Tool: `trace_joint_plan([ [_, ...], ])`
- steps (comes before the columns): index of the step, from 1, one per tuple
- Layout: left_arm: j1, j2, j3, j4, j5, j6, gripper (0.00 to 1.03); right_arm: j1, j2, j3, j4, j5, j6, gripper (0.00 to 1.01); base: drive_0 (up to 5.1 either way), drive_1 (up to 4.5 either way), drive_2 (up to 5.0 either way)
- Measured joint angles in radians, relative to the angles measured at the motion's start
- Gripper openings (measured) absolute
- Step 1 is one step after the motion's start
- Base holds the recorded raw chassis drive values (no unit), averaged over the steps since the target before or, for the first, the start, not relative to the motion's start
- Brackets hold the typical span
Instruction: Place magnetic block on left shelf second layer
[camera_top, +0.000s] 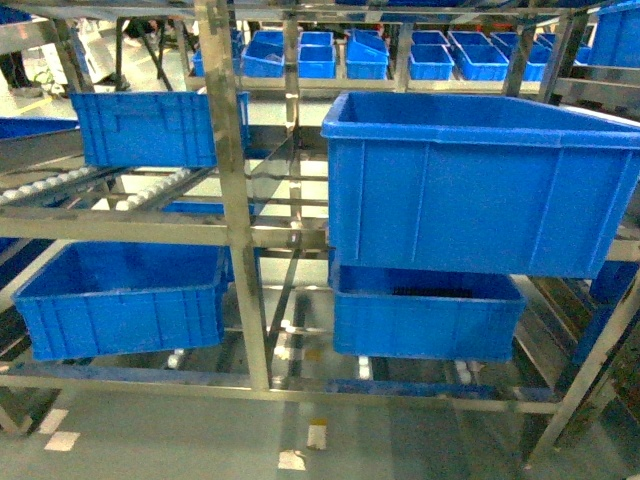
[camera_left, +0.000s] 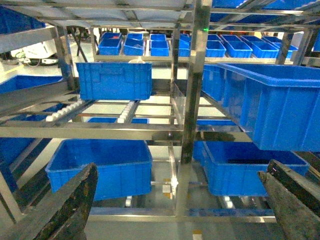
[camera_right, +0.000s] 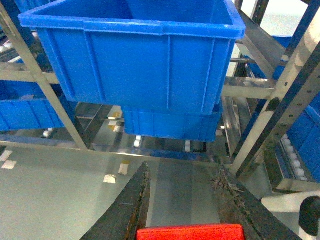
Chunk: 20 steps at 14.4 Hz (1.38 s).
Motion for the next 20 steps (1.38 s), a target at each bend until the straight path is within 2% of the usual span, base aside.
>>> trace_joint_plan([
  [16,0.0,0.0,0.0,0.002,0.001,0.0,0.98,0.0,0.0,0.0,0.002,0.002,0.0,0.33,0.1,4.27,-4.1],
  [20,0.0,0.0,0.0,0.001,0.0,0.0,0.98,0.0,0.004,0.0,0.008,0.0,-0.002,0.33,0.1,0.7,-0.6],
])
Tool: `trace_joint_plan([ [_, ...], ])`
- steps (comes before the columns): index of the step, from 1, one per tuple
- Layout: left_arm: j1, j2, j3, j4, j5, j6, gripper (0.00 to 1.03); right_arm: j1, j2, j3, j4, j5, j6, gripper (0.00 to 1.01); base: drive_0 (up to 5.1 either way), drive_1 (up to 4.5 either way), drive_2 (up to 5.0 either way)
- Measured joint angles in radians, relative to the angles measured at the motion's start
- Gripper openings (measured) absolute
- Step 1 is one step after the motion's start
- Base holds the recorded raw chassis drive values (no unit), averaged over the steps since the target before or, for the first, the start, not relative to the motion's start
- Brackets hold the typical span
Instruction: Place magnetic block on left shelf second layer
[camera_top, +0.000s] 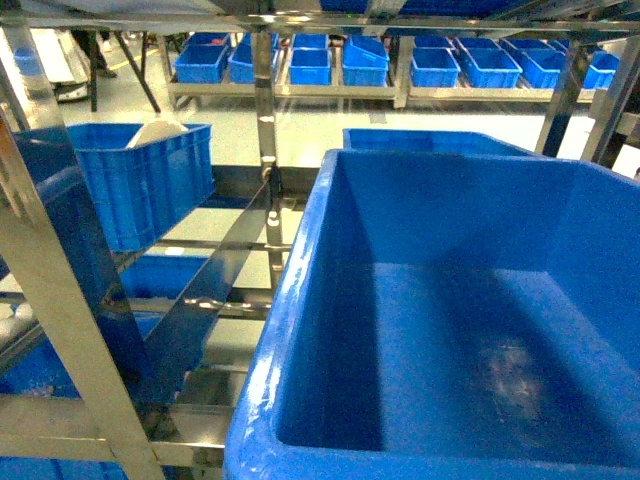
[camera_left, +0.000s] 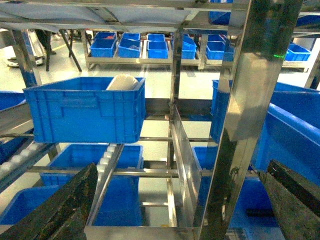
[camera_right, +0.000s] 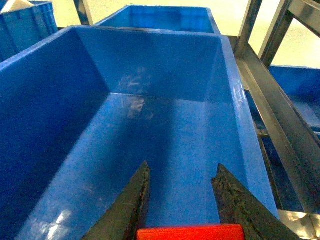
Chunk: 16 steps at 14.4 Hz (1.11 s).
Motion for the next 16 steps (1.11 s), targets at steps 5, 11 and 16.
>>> trace_joint_plan([
  [5,0.0,0.0,0.0,0.0,0.002,0.0,0.98,0.0,-0.004,0.0,-0.005,0.003,-0.001,0.33,-3.6,2.25,2.2],
  [11,0.0,0.0,0.0,0.004,-0.002,0.0,0.98,0.0,-0.004,0.0,-0.006,-0.001,-0.001,0.33,-1.6,0.87,0.9],
  [16,0.0,0.0,0.0,0.001,-0.001,0.0,0.98,0.0,0.001,0.002,-0.02,-0.005,0.004,0.33,0.0,0.0,0.0],
])
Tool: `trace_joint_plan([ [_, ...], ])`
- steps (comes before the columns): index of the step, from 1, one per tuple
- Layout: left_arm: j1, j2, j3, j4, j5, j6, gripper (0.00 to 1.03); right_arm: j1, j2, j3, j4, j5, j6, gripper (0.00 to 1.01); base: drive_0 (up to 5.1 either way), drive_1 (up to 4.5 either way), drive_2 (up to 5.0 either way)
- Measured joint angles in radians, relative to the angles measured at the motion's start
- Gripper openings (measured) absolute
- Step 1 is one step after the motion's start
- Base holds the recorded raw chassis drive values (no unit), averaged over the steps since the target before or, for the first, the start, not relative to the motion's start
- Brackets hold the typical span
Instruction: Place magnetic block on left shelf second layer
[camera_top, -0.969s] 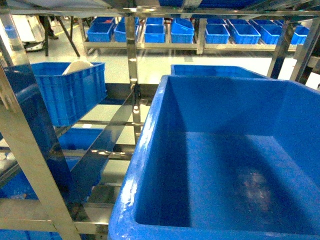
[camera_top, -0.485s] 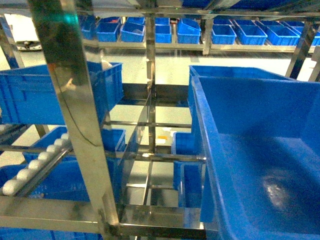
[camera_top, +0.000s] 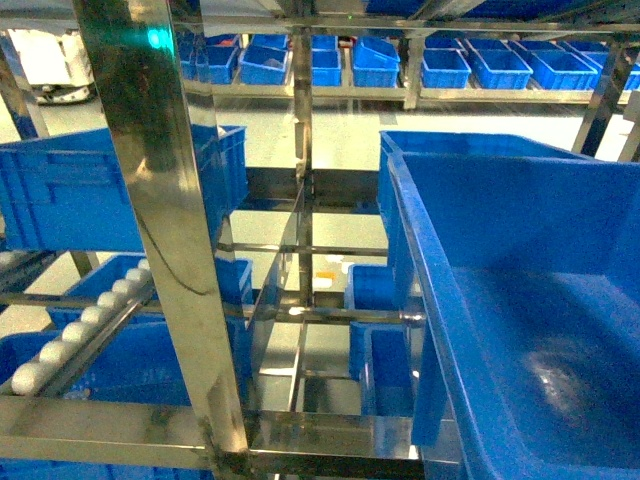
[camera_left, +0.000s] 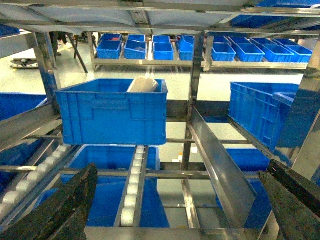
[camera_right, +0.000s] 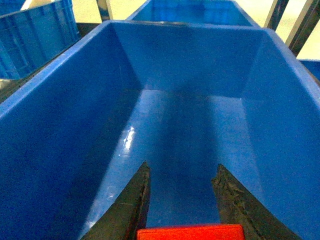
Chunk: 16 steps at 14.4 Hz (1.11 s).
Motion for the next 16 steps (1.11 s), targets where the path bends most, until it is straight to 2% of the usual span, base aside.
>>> trace_joint_plan([
  [3,0.0,0.0,0.0,0.0,0.0,0.0,0.98,0.036,0.145,0.055,0.029,0.0,0.054,0.33,0.0,0.0,0.0],
  [6,0.0,0.0,0.0,0.0,0.0,0.0,0.98,0.074,0.383,0.135,0.147,0.023,0.101,0.33,0.0,0.0,0.0],
  [10,0.0,0.0,0.0,0.0,0.0,0.0,0.98,0.086,0.749,0.278,0.29,0.063,0.109,0.33,0.0,0.0,0.0],
  [12,0.0,0.0,0.0,0.0,0.0,0.0,0.98,0.085,0.906,0.358,0.32,0.088,0.13,0.33,0.0,0.0,0.0],
  [15,0.0,0.0,0.0,0.0,0.0,0.0,0.98,0.1,1.018,0.403,0.381,0.126,0.135,0.33,0.0,0.0,0.0],
  [16,0.0,0.0,0.0,0.0,0.001,0.0,0.98,0.101,1.019,0.402,0.405,0.13,0.135,0.41,0.0,0.0,0.0],
])
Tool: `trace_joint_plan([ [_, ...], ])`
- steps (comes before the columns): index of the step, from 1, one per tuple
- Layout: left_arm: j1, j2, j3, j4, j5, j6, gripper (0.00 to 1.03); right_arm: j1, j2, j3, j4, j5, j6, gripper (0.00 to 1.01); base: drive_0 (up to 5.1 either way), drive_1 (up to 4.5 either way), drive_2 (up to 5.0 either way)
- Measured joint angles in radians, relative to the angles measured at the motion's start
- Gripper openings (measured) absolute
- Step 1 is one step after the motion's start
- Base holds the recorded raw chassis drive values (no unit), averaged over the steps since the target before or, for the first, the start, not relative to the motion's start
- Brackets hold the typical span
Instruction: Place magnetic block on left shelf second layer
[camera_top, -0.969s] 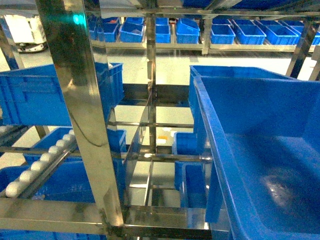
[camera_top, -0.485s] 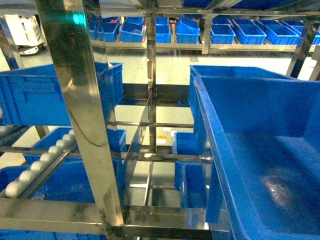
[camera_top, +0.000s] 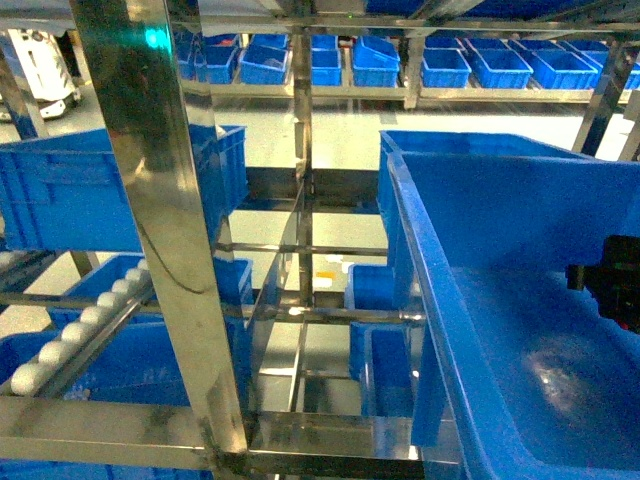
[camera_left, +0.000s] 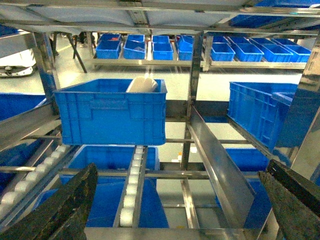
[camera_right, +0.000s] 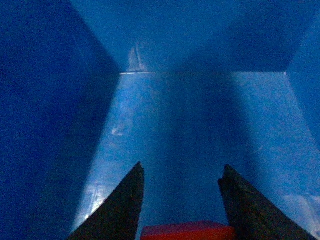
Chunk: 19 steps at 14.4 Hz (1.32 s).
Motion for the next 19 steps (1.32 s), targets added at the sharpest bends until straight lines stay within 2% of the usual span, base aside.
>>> trace_joint_plan([
  [2,0.0,0.0,0.0,0.0,0.0,0.0,0.98,0.004,-0.027,-0.017,0.029,0.01,0.001,0.63,0.0,0.0,0.0],
  [5,0.0,0.0,0.0,0.0,0.0,0.0,0.98,0.011,-0.184,-0.104,0.031,0.009,-0.006,1.0,0.0,0.0,0.0],
  [6,0.0,0.0,0.0,0.0,0.0,0.0,0.98,0.012,-0.253,-0.14,0.015,0.001,-0.014,0.97,0.0,0.0,0.0],
  [8,0.0,0.0,0.0,0.0,0.0,0.0,0.98,0.018,-0.4,-0.225,-0.021,0.005,-0.036,0.98,0.0,0.0,0.0],
  [9,0.0,0.0,0.0,0.0,0.0,0.0,0.98,0.016,-0.492,-0.262,-0.061,0.006,-0.036,0.98,0.0,0.0,0.0],
  [12,0.0,0.0,0.0,0.0,0.0,0.0,0.98,0.024,-0.769,-0.336,-0.167,0.047,-0.082,0.98,0.0,0.0,0.0],
  [13,0.0,0.0,0.0,0.0,0.001,0.0,0.98,0.024,-0.863,-0.354,-0.232,0.045,-0.084,0.98,0.0,0.0,0.0],
  [15,0.0,0.0,0.0,0.0,0.001,0.0,0.98,0.023,-0.928,-0.364,-0.249,0.043,-0.08,0.98,0.0,0.0,0.0],
  [16,0.0,0.0,0.0,0.0,0.0,0.0,0.98,0.024,-0.912,-0.381,-0.188,0.051,-0.082,0.96,0.0,0.0,0.0],
  [17,0.0,0.0,0.0,0.0,0.001,0.0,0.98,0.022,-0.911,-0.476,0.049,0.084,-0.092,0.82,0.0,0.0,0.0],
  [18,0.0,0.0,0.0,0.0,0.001,0.0,0.98,-0.051,-0.992,-0.57,0.147,0.027,-0.104,0.56,0.0,0.0,0.0],
  [19,0.0,0.0,0.0,0.0,0.002,0.0,0.98,-0.06,-1.061,-0.613,0.13,0.021,-0.106,0.33,0.0,0.0,0.0],
])
